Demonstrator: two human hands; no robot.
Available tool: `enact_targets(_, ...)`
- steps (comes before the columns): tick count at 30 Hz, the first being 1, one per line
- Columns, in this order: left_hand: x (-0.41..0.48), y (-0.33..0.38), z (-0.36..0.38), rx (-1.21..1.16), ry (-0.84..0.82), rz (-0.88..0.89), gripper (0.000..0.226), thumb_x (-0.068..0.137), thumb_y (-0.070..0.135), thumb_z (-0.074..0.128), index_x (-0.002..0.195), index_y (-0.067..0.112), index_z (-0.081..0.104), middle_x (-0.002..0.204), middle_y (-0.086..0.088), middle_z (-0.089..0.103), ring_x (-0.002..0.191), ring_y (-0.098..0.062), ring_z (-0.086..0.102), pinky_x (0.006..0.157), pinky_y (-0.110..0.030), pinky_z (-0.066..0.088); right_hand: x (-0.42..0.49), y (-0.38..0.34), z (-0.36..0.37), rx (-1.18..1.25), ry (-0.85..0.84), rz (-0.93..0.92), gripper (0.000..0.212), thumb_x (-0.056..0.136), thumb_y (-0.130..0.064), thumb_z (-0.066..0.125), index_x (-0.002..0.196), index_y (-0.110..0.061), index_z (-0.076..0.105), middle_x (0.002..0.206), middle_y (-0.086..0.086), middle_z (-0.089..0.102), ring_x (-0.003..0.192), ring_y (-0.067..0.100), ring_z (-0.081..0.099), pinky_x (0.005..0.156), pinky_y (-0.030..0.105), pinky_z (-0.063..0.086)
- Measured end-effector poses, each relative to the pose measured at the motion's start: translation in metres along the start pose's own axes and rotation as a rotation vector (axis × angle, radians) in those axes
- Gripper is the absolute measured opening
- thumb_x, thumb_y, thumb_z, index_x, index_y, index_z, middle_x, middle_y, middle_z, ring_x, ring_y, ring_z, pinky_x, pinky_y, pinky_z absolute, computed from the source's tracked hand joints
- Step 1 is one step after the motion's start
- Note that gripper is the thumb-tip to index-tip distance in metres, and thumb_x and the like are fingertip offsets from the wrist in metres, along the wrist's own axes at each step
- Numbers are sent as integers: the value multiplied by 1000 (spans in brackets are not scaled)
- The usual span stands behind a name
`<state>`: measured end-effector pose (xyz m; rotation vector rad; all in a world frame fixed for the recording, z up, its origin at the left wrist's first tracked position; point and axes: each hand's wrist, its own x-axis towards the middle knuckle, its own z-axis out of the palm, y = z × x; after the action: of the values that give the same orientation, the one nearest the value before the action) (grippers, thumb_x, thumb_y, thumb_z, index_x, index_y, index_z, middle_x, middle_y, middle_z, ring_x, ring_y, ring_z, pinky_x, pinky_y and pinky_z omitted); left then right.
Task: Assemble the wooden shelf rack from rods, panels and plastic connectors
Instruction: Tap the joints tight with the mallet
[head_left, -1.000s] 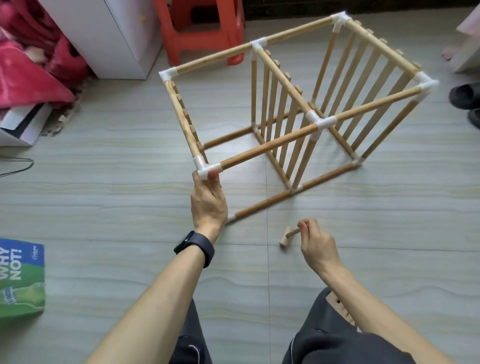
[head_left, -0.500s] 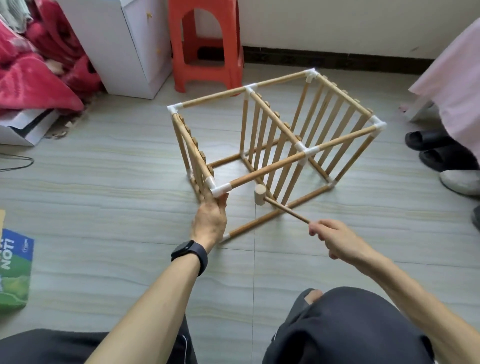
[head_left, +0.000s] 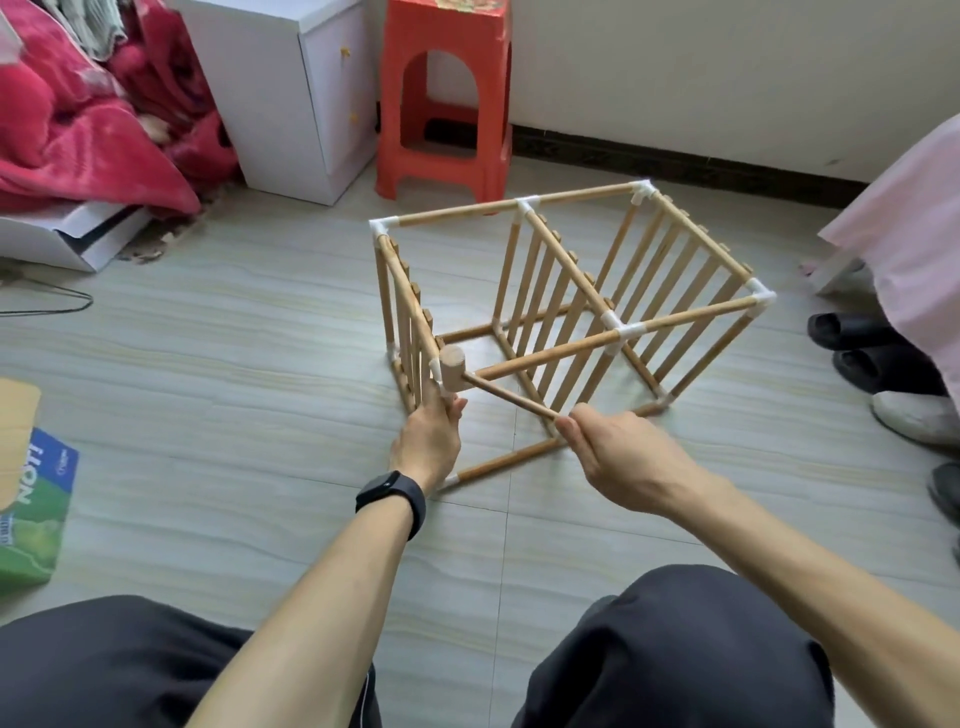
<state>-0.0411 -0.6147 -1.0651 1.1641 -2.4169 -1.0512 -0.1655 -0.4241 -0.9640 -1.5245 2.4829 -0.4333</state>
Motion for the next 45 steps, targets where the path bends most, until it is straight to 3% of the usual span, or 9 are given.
enact_targets(4, 2, -3, -2, 10, 3, -6, 45, 106, 45, 34, 145, 22, 29, 111, -12, 69, 99, -40, 65, 81, -54, 54, 2, -2, 7, 166, 256, -70, 48, 105, -53, 17, 81, -21, 42, 53, -3, 48, 41, 17, 46, 40, 39, 35)
enact_targets(8, 3, -3, -2, 10, 6, -6, 43, 107, 41, 35, 144, 21, 28, 113, -10, 69, 102, -39, 65, 79, -50, 52, 5, -5, 11, -14, 69, -23, 55, 99, -60, 12, 83, -20, 45, 56, 0, 52, 47, 20, 49, 45, 36, 31)
enact_targets(19, 22, -16, -40, 59, -2, -164, 35, 107, 45, 29, 132, 21, 35, 108, -14, 67, 100, -40, 64, 86, -54, 52, 8, 4, 17, 248, 200, 70, 47, 104, -48, 25, 83, -16, 52, 59, -1, 56, 50, 17, 53, 50, 42, 42)
enact_targets(22, 32, -11, -52, -37, 214, -300, 30, 102, 25, 42, 130, 18, 31, 134, -17, 51, 119, -41, 53, 101, -55, 45, -2, 25, 13, 354, 305, 189, 42, 106, -45, 30, 77, -22, 51, 51, -4, 50, 44, 13, 50, 43, 30, 35)
enact_targets(25, 34, 12, -53, 210, 530, -87, 64, 81, 7, 52, 142, 15, 33, 157, -16, 25, 148, -37, 21, 120, -52, 12, -16, 46, 15, 371, 357, 277, 39, 108, -40, 34, 76, -25, 52, 53, -2, 54, 49, 13, 55, 40, 25, 36)
enact_targets(29, 43, 62, -21, 550, 219, 402, 45, 89, 24, 57, 133, 20, 50, 142, -4, 52, 141, -25, 37, 122, -53, 14, -26, 58, 17, 366, 335, 325, 39, 107, -39, 36, 76, -21, 53, 60, 4, 57, 47, 15, 54, 43, 35, 43)
enact_targets(36, 55, 74, 13, 702, 79, 358, 38, 99, 29, 49, 135, 20, 40, 135, -5, 49, 120, -27, 44, 108, -43, 29, -25, 55, 0, 442, 584, 197, 38, 108, -48, 29, 82, -27, 49, 50, 1, 49, 39, 14, 47, 34, 27, 33)
enact_targets(41, 57, 70, 14, 757, 62, 346, 52, 88, 19, 55, 136, 19, 34, 141, -9, 40, 124, -29, 40, 109, -45, 27, -21, 68, 7, 96, 226, 360, 42, 104, -53, 23, 81, -25, 45, 63, 2, 59, 58, 25, 58, 51, 37, 44)
enact_targets(45, 60, 67, 17, 777, 78, 358, 57, 82, 13, 56, 132, 19, 31, 135, -9, 40, 119, -28, 39, 105, -45, 28, -22, 67, 10, 297, 512, 232, 35, 105, -47, 29, 79, -29, 42, 51, -4, 50, 43, 16, 52, 38, 23, 33)
